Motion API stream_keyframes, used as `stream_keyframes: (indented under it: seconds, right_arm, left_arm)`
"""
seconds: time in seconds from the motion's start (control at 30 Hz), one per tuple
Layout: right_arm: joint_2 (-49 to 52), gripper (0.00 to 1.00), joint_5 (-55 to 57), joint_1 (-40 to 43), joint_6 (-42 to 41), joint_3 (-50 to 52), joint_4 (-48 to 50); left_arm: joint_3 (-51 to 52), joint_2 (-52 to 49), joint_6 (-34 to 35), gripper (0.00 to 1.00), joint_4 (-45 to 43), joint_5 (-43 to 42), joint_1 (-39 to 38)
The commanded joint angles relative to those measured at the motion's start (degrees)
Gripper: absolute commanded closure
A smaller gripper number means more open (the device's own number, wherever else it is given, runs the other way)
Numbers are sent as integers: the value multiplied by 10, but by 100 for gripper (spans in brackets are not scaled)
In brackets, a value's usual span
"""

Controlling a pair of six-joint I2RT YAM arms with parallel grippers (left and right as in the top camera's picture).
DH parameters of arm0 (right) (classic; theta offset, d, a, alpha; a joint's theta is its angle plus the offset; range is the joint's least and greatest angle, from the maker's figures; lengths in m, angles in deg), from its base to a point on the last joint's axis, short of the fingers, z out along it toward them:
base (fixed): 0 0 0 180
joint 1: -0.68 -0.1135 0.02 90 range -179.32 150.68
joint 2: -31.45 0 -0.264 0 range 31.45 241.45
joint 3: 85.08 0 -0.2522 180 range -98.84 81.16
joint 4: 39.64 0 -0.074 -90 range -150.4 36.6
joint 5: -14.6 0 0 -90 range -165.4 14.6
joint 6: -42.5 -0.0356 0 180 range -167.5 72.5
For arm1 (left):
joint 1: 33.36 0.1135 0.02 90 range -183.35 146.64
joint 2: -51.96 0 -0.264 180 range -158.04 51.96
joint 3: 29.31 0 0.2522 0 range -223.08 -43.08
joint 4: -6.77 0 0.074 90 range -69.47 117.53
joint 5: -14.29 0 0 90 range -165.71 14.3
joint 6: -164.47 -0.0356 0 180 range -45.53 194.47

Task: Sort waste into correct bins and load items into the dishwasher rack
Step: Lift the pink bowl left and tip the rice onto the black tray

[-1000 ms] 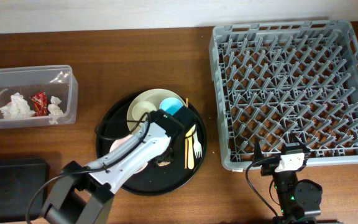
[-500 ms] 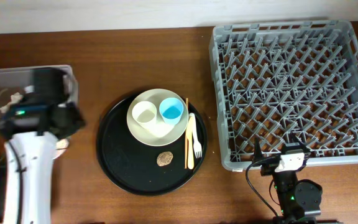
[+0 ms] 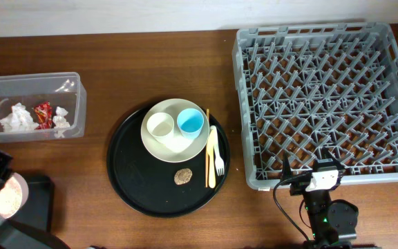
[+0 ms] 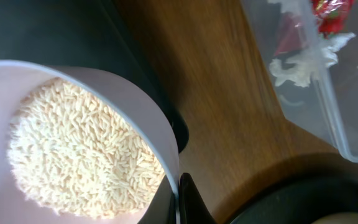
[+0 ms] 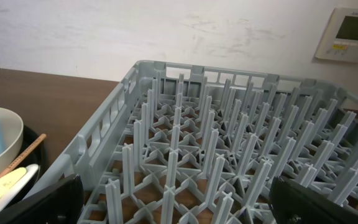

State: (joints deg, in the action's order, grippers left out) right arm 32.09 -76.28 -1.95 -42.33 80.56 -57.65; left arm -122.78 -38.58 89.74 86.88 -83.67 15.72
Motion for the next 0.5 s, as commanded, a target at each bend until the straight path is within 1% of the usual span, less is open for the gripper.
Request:
stream_keyframes:
  seconds: [0.0, 0.07, 0.13, 0.17, 0.23, 0.3, 0.37, 0.43, 0.47]
  right_arm:
    - [-3, 2, 1, -3, 4, 3, -3]
    - [-3, 2, 1, -3, 4, 3, -3]
    - [-3, 2, 1, -3, 4, 3, -3]
    - [-3, 2, 1, -3, 4, 3, -3]
    - [-3, 2, 1, -3, 4, 3, -3]
    - [-3, 2, 1, -3, 4, 3, -3]
    - [-3, 2, 1, -3, 4, 3, -3]
    - [-3, 2, 1, -3, 4, 3, -3]
    - [-3, 2, 1, -3, 4, 3, -3]
  left_arm:
    - [2, -28, -51, 100, -24, -106, 51]
    - [2, -34, -60, 100, -42, -176, 88]
    - [2, -35, -66, 100, -41, -161, 127]
    - [2, -35, -87, 100, -31, -150, 151]
    - [3, -36, -69, 100, -29, -134, 160]
    - [9, -37, -73, 100, -48, -189, 165]
    - [23, -37, -75, 99, -67, -197, 167]
    - [57, -37, -95, 100, -101, -266, 189]
    - [73, -37, -118, 99, -119, -341, 208]
